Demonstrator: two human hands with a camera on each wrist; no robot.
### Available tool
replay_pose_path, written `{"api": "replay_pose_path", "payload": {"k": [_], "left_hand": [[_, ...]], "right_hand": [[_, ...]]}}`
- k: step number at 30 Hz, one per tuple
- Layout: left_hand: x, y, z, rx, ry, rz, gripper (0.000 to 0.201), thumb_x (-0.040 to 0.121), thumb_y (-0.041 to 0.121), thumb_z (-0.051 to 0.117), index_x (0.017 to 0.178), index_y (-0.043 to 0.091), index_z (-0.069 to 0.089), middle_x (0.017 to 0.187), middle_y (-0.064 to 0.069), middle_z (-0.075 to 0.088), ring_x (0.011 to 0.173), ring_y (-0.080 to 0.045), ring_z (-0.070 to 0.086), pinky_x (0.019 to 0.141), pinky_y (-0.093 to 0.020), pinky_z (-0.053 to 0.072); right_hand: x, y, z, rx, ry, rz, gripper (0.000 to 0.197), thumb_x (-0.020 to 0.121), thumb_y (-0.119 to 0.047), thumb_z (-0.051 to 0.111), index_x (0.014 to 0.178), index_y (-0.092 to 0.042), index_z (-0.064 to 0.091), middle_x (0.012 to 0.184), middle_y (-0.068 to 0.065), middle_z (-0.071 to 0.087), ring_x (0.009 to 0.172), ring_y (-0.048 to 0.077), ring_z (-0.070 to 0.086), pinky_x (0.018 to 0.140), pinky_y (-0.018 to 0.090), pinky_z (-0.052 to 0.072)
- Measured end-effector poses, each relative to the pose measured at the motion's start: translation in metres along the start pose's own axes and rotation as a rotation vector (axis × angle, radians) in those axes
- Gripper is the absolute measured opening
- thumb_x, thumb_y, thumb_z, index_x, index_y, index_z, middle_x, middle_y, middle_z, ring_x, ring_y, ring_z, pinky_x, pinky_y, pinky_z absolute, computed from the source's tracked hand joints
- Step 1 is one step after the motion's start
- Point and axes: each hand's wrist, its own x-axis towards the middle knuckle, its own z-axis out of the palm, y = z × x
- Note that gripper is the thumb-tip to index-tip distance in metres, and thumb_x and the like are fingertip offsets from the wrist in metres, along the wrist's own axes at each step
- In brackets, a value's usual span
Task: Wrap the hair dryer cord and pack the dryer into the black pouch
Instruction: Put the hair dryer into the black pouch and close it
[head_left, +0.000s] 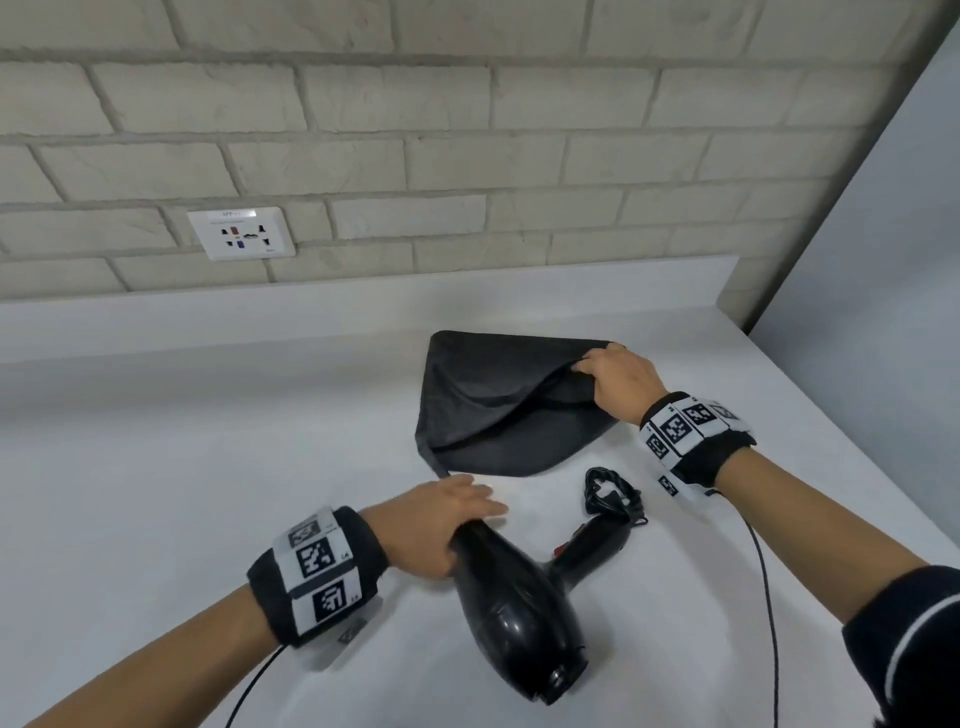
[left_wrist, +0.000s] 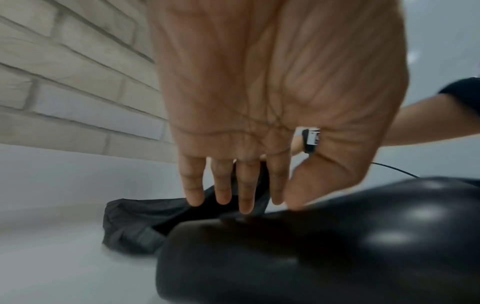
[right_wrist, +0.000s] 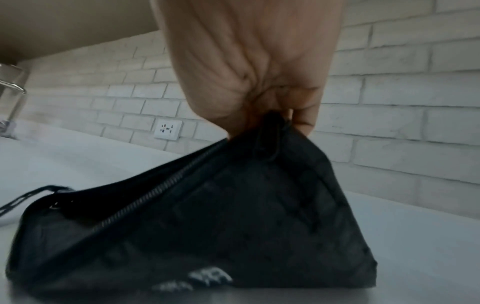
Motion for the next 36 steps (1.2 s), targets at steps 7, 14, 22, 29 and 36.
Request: {"api": "replay_pose_path", "payload": {"k": [7, 14, 22, 29, 36], "left_hand": [[-0.006, 0.007, 0.046, 0.206, 0.055, -0.007, 0.096, 0.059, 0.051, 0.075, 0.138, 0.030, 0.025, 0.135, 0.005, 0.034, 0.130, -0.014, 0.026, 0.112, -0.046, 0.016], [-0.028, -0.012, 0.080, 0.118, 0.327, -0.203, 0.065, 0.053, 0.048, 0.064, 0.112, 0.040, 0.038, 0.113, 0.015, 0.054, 0.113, -0.012, 0.048, 0.100, -0.043, 0.031], [-0.085, -0.027, 0.107, -0.054, 0.411, -0.439, 0.060, 0.058, 0.051, 0.054, 0.111, 0.048, 0.028, 0.112, 0.024, 0.046, 0.114, -0.004, 0.041, 0.099, -0.036, 0.027], [-0.092, -0.022, 0.104, -0.063, 0.355, -0.572, 0.072, 0.057, 0.057, 0.059, 0.123, 0.041, 0.037, 0.118, 0.027, 0.042, 0.117, -0.003, 0.039, 0.093, -0.025, 0.024], [-0.076, 0.002, 0.100, -0.052, 0.238, -0.564, 0.083, 0.056, 0.077, 0.044, 0.130, 0.043, 0.028, 0.120, 0.026, 0.041, 0.114, -0.004, 0.041, 0.112, -0.032, 0.018]], "right_hand": [[-0.031, 0.021, 0.021, 0.311, -0.079, 0.182, 0.062, 0.082, -0.002, 0.050, 0.141, -0.013, 0.035, 0.130, 0.017, 0.052, 0.119, 0.034, 0.045, 0.099, 0.037, 0.041], [-0.047, 0.031, 0.030, 0.598, -0.037, 0.312, 0.055, 0.090, -0.014, 0.055, 0.141, -0.012, 0.036, 0.144, 0.011, 0.042, 0.131, 0.028, 0.040, 0.106, 0.029, 0.031], [-0.051, 0.005, 0.045, 0.760, -0.049, 0.266, 0.058, 0.091, -0.036, 0.054, 0.141, -0.013, 0.036, 0.149, 0.005, 0.035, 0.138, 0.022, 0.032, 0.113, 0.033, 0.025], [-0.067, -0.004, 0.047, 0.950, -0.084, 0.249, 0.046, 0.095, -0.041, 0.040, 0.134, -0.017, 0.046, 0.137, 0.003, 0.049, 0.128, 0.020, 0.042, 0.101, 0.024, 0.027], [-0.060, 0.011, 0.048, 0.976, -0.135, 0.242, 0.054, 0.093, -0.046, 0.040, 0.139, -0.016, 0.041, 0.144, 0.000, 0.043, 0.134, 0.017, 0.037, 0.112, 0.029, 0.025]]}}
